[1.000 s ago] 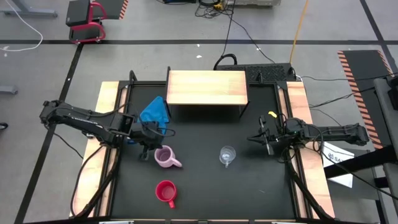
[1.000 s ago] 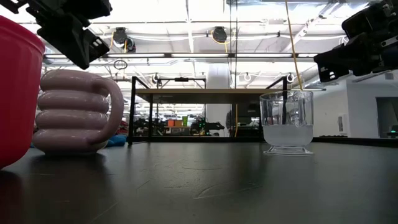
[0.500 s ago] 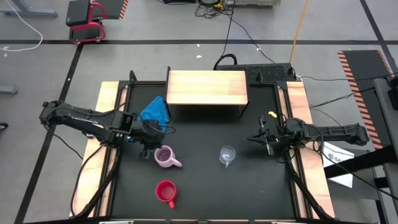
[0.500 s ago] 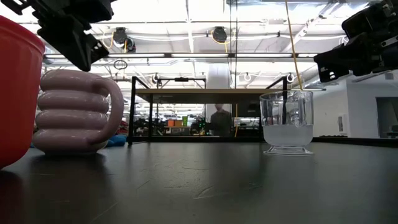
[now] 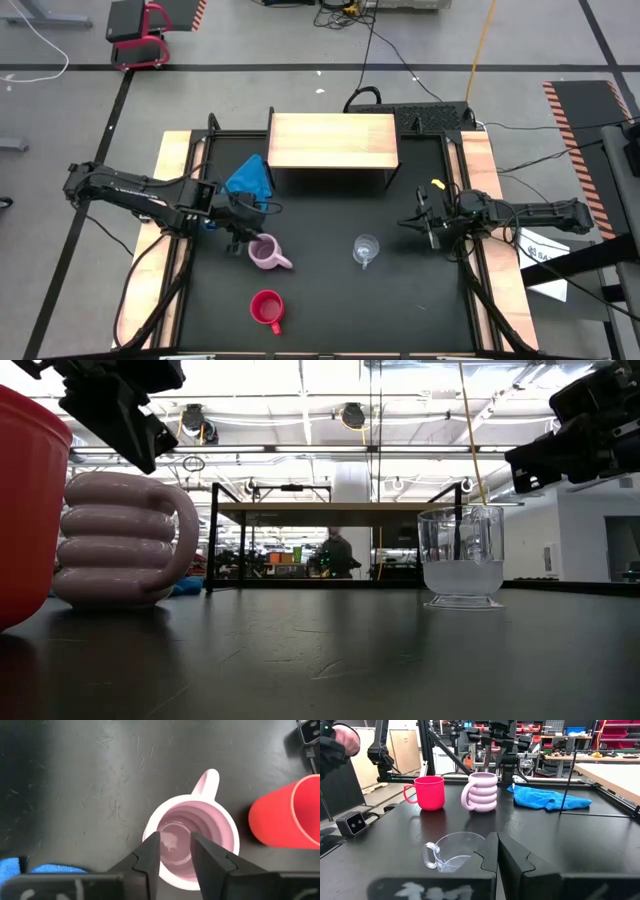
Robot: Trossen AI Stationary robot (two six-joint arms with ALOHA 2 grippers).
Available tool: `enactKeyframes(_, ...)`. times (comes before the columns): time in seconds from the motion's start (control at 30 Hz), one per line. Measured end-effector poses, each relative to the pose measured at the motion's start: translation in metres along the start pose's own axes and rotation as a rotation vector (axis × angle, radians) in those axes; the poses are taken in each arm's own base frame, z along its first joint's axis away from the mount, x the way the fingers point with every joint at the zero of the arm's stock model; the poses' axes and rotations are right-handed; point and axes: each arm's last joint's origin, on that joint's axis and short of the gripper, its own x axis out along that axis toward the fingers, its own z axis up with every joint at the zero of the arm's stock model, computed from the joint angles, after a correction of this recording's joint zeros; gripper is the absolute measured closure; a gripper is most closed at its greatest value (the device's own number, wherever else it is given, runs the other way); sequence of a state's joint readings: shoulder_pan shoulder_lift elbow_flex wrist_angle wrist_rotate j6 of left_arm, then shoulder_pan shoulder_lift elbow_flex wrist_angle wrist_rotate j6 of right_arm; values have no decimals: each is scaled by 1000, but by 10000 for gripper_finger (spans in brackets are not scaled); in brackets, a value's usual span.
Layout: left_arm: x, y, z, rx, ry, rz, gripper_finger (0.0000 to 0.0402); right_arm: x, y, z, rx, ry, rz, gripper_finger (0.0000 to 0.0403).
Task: Stack small to large cups/mugs on shelf
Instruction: Put the purple mug on the shelf
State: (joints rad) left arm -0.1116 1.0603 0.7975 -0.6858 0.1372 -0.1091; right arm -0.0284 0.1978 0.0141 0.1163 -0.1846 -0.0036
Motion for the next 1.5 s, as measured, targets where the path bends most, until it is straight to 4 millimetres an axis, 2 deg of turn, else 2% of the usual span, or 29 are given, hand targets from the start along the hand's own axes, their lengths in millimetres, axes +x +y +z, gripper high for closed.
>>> enactKeyframes(0.43, 0, -1, 0, -15, -4, -21, 188, 0, 0, -2, 4, 19, 0, 403)
enactKeyframes(0.6, -4, 2, 2, -11, 3, -11, 179, 0, 0, -2, 4, 19, 0, 403)
enactKeyframes(0.9, -30, 6, 22, -12, -29, 23, 178, 0, 0, -2, 4, 19, 0, 403)
enactKeyframes(1.07, -15, 8, 26, -12, 92, 30, 178, 0, 0, -2, 4, 19, 0, 403)
enactKeyframes(1.2, 1, 10, 37, 13, 228, 34, 178, 0, 0, -2, 5, 24, 0, 403)
enactKeyframes(1.3, 5, 10, 51, 30, 253, 32, 178, 0, 0, -3, 5, 27, 0, 403)
enactKeyframes(1.5, 14, 10, 65, 53, 328, 18, 178, 0, 0, -3, 6, 32, 0, 403)
